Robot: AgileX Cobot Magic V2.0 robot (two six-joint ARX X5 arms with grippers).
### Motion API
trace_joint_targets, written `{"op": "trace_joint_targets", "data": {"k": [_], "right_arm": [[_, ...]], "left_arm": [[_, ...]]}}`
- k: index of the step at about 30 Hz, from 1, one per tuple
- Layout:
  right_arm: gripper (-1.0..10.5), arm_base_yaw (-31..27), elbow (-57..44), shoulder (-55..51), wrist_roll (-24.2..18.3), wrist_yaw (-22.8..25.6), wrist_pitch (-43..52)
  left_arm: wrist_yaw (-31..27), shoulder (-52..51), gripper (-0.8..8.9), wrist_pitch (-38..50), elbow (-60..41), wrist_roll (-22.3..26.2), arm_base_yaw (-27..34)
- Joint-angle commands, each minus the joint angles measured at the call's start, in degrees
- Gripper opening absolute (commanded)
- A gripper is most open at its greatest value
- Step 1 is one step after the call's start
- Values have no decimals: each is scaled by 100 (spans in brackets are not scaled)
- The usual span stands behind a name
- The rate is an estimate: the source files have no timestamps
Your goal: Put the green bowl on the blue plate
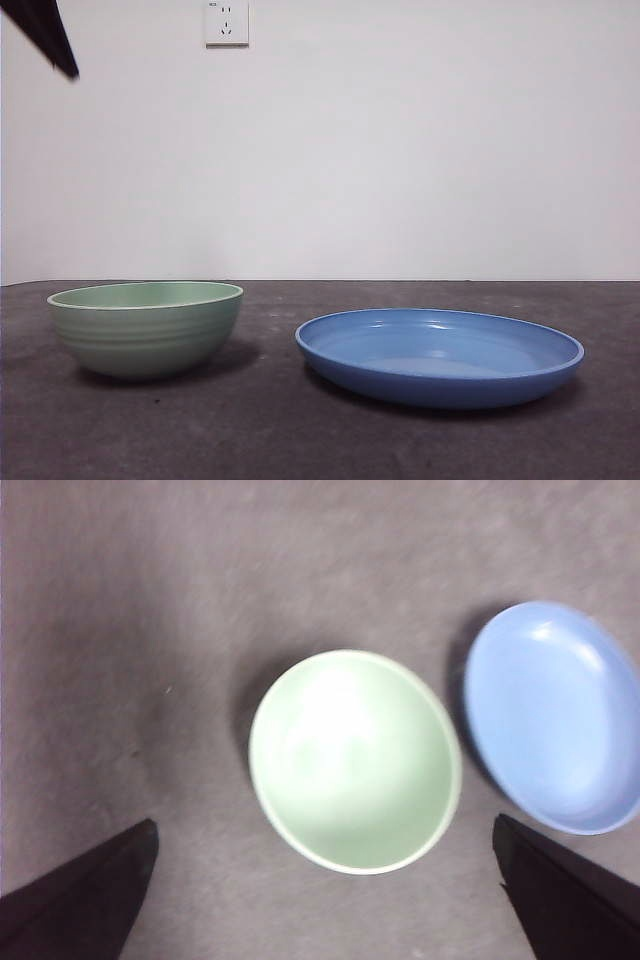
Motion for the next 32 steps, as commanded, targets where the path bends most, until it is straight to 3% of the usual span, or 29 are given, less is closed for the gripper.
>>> {"op": "trace_joint_targets", "data": {"k": [1,16,24,26,32], "right_arm": [[585,7,85,20,-26,-15,35],[585,7,85,20,-28,-13,35],[585,7,85,20,-28,-13,9],[585,7,85,20,-28,-13,7],[585,7,85,20,-28,-13,0]], "left_arm": [[-72,382,593,48,122,57,-9],[-94,2378,589,518,122,24,-308],[-555,2914,587,990,122,-140,-407],[-555,2951,551,1027,122,-181,-411],[-551,2964,316,997,122,-227,-417]]}}
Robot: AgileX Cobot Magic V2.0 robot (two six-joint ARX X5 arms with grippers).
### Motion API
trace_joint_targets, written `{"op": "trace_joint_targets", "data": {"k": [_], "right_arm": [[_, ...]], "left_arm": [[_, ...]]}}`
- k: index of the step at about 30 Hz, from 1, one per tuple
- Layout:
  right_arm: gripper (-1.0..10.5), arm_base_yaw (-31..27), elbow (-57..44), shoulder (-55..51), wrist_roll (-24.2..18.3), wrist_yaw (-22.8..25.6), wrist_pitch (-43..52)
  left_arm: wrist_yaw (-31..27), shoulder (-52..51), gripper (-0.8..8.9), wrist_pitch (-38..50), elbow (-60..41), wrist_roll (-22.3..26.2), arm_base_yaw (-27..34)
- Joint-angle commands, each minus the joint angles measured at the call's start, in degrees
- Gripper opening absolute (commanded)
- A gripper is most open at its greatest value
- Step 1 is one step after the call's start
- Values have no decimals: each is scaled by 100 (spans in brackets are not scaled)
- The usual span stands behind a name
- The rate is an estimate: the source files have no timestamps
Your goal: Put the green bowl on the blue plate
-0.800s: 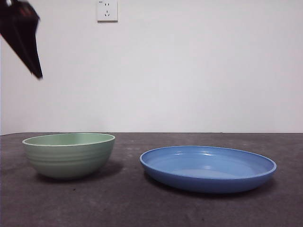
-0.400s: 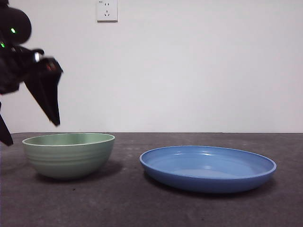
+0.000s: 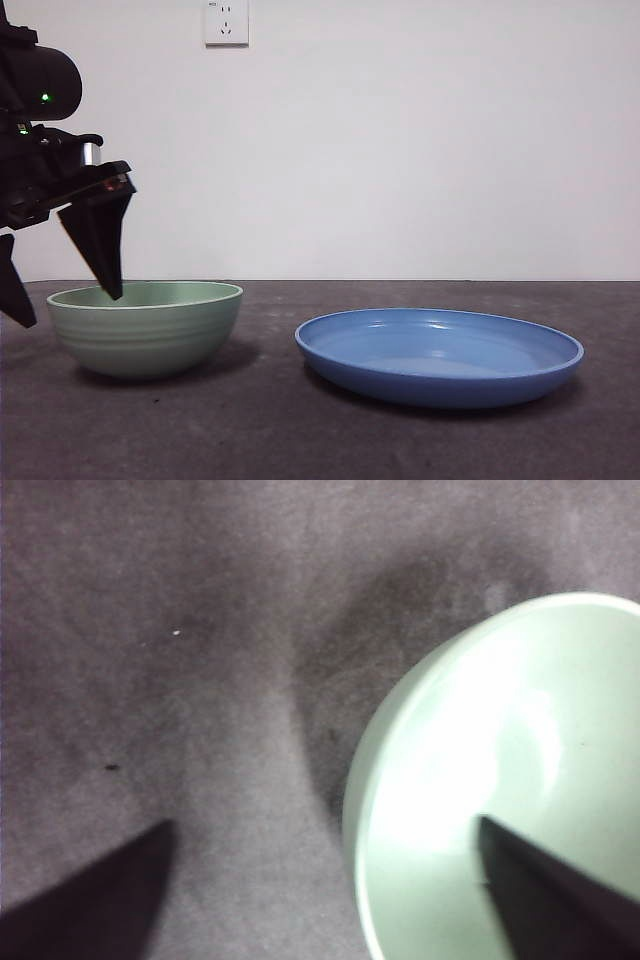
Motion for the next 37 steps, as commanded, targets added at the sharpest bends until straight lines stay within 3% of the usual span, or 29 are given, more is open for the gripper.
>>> {"op": "trace_joint_targets", "data": {"k": [1,14,24,32,37], "right_arm": [[585,7,85,20,-26,-13,35],[585,7,85,20,-26,-13,37],[585,7,85,20,-26,-15,37],[585,7,85,20,-11,-15,31],[585,7,85,20,-2,-20,28]], "left_arm": [[-28,116,282,-31,122,-70,-33],[-31,214,19,-20,122,-151,-262],[-162,214,16,-203,271,-310,-310],[-452,234,16,-1314,1259,-409,-750],[-459,372,16,-1552,1961,-555,-1156]]}}
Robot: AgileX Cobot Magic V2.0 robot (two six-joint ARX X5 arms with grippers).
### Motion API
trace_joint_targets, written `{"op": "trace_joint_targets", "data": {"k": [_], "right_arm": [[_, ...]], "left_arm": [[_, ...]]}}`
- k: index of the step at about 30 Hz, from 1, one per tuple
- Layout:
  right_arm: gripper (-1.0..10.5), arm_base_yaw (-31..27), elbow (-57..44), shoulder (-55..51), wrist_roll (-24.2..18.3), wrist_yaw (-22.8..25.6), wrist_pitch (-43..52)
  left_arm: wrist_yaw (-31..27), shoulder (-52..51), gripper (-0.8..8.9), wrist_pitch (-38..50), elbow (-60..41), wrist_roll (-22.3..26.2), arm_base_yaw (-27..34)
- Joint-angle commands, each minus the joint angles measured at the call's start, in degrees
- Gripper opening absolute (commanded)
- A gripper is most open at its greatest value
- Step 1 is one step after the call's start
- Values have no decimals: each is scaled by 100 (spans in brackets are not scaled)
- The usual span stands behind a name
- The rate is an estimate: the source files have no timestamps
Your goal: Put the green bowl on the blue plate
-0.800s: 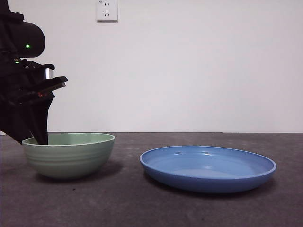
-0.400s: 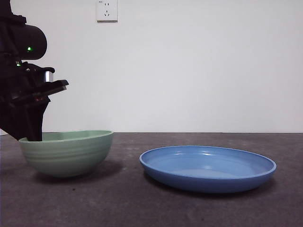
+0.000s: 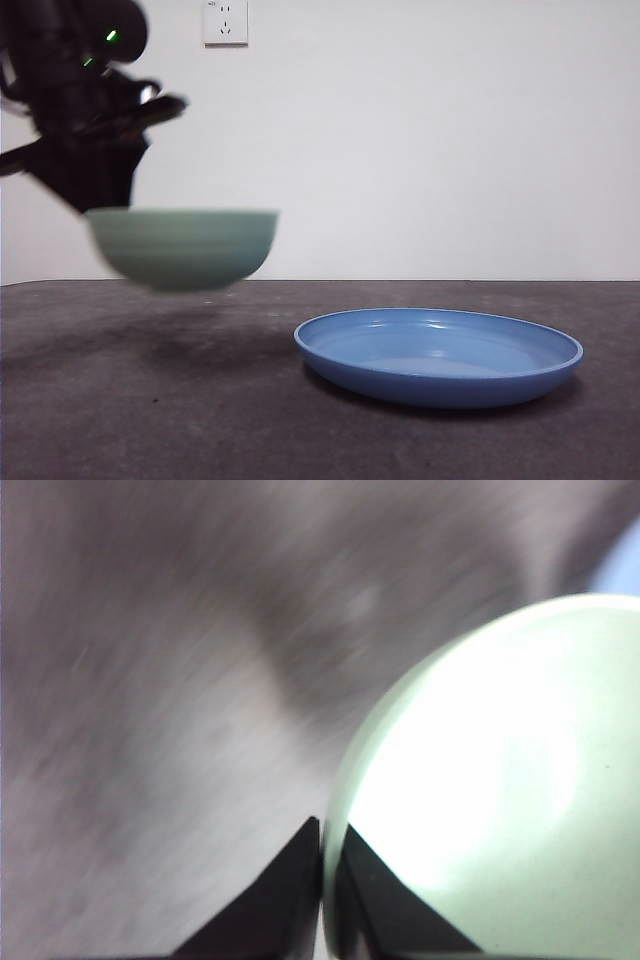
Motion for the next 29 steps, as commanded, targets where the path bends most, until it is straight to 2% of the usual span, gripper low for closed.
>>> {"op": "trace_joint_targets", "data": {"k": [1,11,19,29], "right_arm": [[585,7,85,20,-7,-20,31],[585,7,85,20,-11,-22,35],[585,7,85,20,-11,-20,33],[585,7,85,20,-11,-20,31]], "left_arm": [[-13,280,16,-50,468,-181,-249],[-11,1504,16,-284,1985,-442,-1123],[-63,2470,16,-334,3084,-450,-1749],[-380,3045,16,-319,3213,-444,-2177]]}}
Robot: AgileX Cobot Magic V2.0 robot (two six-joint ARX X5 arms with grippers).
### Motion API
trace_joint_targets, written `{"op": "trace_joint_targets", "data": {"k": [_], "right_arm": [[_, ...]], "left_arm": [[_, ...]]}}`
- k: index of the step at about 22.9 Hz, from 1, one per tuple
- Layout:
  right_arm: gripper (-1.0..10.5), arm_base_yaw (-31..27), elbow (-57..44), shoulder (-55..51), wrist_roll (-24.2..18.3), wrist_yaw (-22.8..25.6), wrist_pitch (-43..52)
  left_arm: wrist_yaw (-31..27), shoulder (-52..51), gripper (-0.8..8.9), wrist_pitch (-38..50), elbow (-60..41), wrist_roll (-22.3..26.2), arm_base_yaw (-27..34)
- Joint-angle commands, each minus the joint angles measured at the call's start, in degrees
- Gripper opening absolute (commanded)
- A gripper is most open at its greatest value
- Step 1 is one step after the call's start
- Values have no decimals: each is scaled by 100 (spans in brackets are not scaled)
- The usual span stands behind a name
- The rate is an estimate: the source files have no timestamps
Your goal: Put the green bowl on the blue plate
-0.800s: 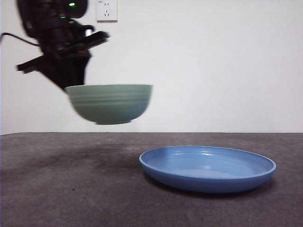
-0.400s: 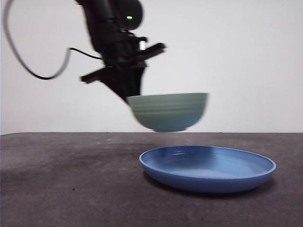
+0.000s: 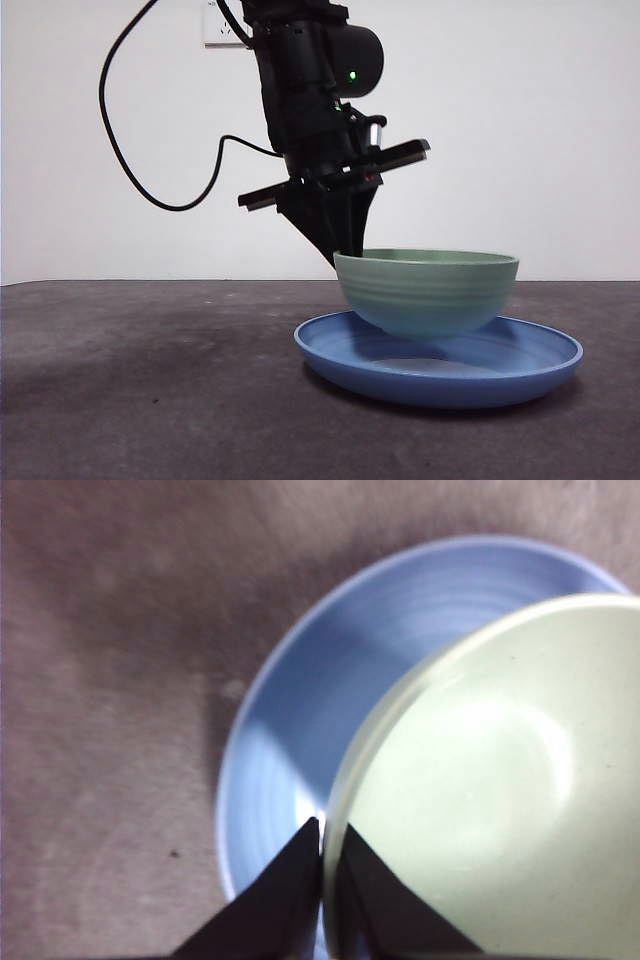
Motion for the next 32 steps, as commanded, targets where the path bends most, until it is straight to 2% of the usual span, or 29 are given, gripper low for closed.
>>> {"op": "trace_joint_targets", "data": {"k": [1,12,16,17,20,23,32], "right_arm": [[585,7,85,20,-11,-17,31],[585,7,85,20,-11,-17,-33],[585,7,85,20,-11,-17,-33],[585,7,85,20,-11,-17,-33],[585,7,85,20,-9,-20,-37],[585,7,85,20,-9,-20,-85],[585,7,85,20,-11,-15,-114]], "left_arm": [[-17,286,16,-11,177,-13,-85],[-76,339,38,-7,177,118,-107],[-37,326,358,17,186,118,-90],[-37,313,405,-2,216,122,-90],[-37,107,427,46,264,160,-79],[-37,-372,563,94,264,249,-66],[-39,-2542,563,-588,234,1023,-20]]}}
